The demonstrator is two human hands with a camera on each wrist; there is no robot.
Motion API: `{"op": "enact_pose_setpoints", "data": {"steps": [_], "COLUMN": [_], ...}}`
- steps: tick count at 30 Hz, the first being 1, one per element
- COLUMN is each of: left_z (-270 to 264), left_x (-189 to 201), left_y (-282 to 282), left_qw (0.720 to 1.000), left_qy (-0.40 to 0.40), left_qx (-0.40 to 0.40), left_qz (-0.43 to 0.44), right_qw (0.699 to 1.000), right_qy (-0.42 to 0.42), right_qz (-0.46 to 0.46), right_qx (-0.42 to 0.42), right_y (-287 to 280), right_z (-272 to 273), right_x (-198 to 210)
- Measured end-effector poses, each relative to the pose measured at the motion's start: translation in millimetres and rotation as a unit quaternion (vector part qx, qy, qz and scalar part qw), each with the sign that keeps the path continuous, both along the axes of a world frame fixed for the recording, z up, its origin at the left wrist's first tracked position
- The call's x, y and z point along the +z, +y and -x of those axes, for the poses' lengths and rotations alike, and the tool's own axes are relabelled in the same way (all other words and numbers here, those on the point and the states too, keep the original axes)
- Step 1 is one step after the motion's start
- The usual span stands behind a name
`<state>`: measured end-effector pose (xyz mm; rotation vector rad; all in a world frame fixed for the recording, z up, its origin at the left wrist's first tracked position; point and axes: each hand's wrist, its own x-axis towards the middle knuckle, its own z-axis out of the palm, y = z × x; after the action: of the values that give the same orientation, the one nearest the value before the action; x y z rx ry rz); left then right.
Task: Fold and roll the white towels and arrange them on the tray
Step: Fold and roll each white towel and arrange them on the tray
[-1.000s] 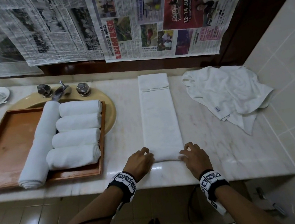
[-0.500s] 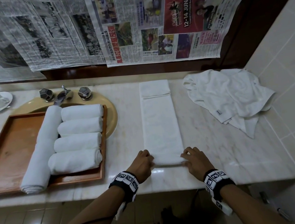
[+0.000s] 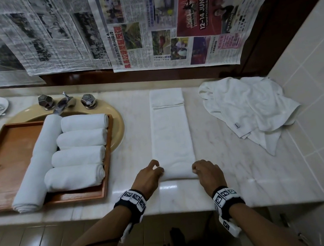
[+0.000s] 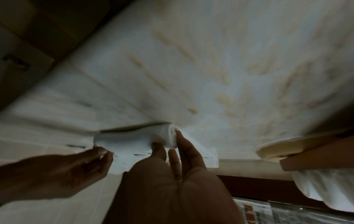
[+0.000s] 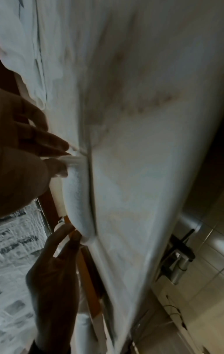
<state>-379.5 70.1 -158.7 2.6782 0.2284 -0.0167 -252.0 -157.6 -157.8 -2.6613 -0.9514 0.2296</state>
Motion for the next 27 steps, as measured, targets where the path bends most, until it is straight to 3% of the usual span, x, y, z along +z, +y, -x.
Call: {"op": "enact_pose_setpoints", "data": {"steps": [6,9,15,21,23,27], "left_z": [-0.8,-10.9,-18.4,-33.2,-34.7,-33.7], "left_x": [0.0,5.7,3.5,13.0,11.8,2.6], "left_y": [1.5,-0.4,10.9,12.5,11.8,10.1], "left_qw": [0.99,0.993,0.997,0.985,0.987,0.991], "left_qy": [0.018,0.035,0.06,0.047,0.027,-0.005], "left_qx": [-0.038,-0.025,-0.004,0.107,0.118,0.116], "left_qz": [-0.133,-0.108,0.04,0.125,0.108,0.065], "right_qw": [0.993,0.995,0.989,0.981,0.983,0.996], "right_qy": [-0.057,-0.018,0.064,0.181,0.171,0.066], "right_qz": [0.044,0.034,0.013,-0.068,-0.062,-0.055], "right_qx": [0.097,0.091,0.132,-0.01,-0.024,0.011], "right_y": [-6.2,-1.0,4.8,18.7,21.2,24.0], "right_z": [-5.2,-14.5,-42.7,-58.2,-59.6,-55.6], "right_x": [1.4,-2.3,-7.5,1.3,0.8,1.1]}}
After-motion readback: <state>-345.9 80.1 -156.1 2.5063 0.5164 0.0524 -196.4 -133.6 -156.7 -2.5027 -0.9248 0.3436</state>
